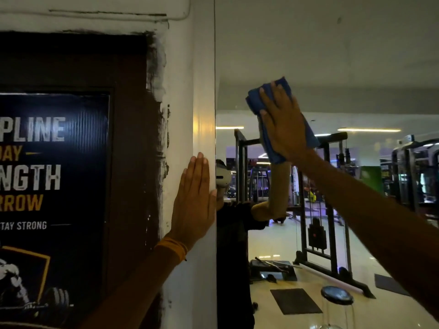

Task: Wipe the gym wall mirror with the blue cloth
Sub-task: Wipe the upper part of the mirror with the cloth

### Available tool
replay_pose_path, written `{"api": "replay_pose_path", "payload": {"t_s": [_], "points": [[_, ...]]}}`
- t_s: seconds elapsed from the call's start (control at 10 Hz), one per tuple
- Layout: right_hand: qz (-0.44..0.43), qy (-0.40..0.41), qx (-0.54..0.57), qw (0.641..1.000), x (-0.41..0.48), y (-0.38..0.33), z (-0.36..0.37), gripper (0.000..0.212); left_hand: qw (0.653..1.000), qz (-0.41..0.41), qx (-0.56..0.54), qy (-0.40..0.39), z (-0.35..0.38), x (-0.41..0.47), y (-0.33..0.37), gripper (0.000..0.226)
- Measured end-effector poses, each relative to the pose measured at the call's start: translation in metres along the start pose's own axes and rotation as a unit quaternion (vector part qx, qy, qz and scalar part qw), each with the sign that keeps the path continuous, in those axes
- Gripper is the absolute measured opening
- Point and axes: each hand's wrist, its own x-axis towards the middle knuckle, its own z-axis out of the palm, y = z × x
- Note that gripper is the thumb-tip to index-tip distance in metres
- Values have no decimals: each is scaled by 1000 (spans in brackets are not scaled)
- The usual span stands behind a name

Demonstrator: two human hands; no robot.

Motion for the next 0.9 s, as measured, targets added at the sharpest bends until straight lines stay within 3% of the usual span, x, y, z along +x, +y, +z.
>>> {"api": "replay_pose_path", "payload": {"t_s": [0.1, 0.2, 0.3, 0.4, 0.5, 0.6, 0.7, 0.8, 0.9], "points": [[-156, 1, 61, 986, -17, -27, 29, 61, 1000, -14, -8, 3, -7, 38, 1, 65], [-307, -94, -6, 947, 1, -22, 6, 57, 1000, 0, 15, 15, -13, 69, -5, 67], [-289, -104, 130, 943, 70, 5, -12, 59, 1000, 17, 10, 5, -17, 84, -11, 68], [-13, 45, 12, 999, 58, -19, 11, 50, 1000, 14, 8, 12, -14, 84, -10, 67], [-198, -46, -21, 979, 11, -32, 16, 53, 1000, 23, -5, 10, -16, 83, -11, 67], [-285, -1, -24, 958, 42, -2, 1, 52, 999, 27, -21, 14, -14, 85, -10, 68], [-221, 47, 124, 966, 77, 7, 18, 50, 999, 26, -38, 25, -14, 84, -12, 66], [-263, 90, 387, 879, 32, -15, 45, 57, 998, 34, -53, 27, -18, 88, -17, 65], [-304, -9, 16, 953, -44, -43, 19, 56, 996, 53, -69, 24, -19, 99, -29, 64]]}}
